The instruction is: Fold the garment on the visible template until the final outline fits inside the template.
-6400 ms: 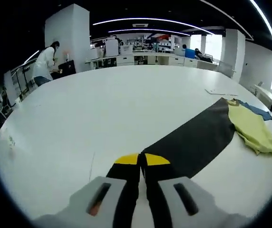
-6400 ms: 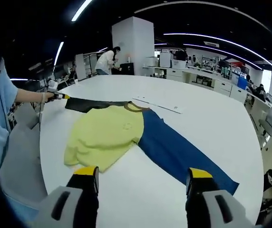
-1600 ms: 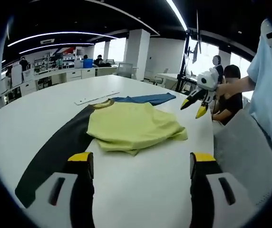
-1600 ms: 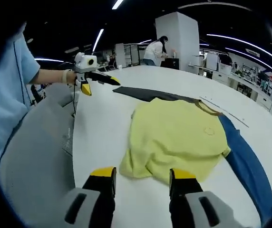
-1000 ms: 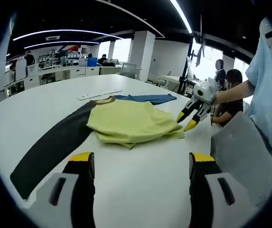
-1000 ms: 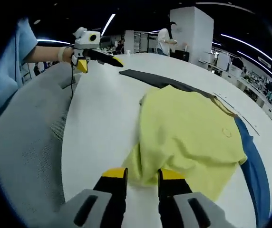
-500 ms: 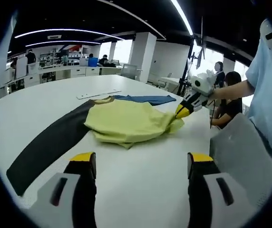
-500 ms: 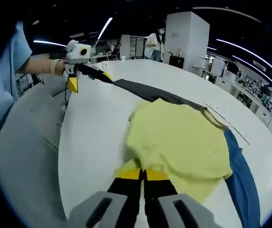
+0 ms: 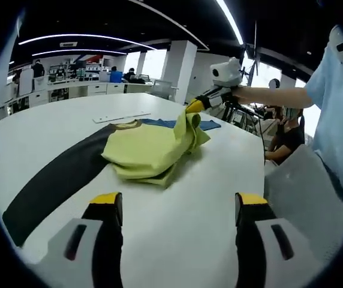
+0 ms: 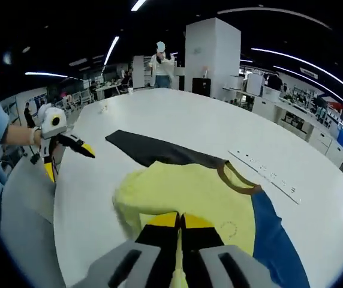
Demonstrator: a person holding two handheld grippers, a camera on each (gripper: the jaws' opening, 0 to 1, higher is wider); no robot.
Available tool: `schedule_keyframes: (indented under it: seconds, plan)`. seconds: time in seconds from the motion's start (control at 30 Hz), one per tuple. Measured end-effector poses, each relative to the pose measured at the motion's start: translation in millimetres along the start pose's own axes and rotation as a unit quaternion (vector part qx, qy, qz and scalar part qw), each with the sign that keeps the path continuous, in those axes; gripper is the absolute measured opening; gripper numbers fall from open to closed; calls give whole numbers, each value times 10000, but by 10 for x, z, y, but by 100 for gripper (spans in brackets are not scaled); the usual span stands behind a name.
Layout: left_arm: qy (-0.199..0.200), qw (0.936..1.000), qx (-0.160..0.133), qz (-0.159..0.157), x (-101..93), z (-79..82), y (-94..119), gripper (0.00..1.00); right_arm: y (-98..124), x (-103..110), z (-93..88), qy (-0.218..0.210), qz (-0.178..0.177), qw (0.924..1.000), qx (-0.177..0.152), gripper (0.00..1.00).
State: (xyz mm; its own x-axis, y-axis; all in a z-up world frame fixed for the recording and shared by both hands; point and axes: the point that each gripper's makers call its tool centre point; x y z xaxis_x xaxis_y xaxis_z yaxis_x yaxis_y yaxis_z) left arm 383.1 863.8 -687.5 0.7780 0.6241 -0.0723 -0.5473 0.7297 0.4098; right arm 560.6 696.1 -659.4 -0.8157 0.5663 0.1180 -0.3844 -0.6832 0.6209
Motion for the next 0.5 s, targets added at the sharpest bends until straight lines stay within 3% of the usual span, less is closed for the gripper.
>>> schedule_keyframes:
  seconds: [0.27,0.5]
  plan:
    - [131,9999,67,44,36,-65,-9,72,-325,-322,30,26,-205,9993,319,0]
    - [244,9996,137,10,36,-136,-71,71,-617,-603,-26,-278,-349,9974,559,0]
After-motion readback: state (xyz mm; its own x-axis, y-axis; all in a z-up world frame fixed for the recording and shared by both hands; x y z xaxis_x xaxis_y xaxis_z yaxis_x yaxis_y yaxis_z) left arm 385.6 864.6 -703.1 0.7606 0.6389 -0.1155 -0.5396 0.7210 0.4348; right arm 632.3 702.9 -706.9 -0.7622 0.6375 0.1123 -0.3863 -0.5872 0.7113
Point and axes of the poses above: the point that each gripper's makers call its tool centre point, and the gripper's own axes: y roughly backward along the fingers, x roughly to its left, z roughly out of its top, and after that the axes turned 9 degrees about -y, right-handed
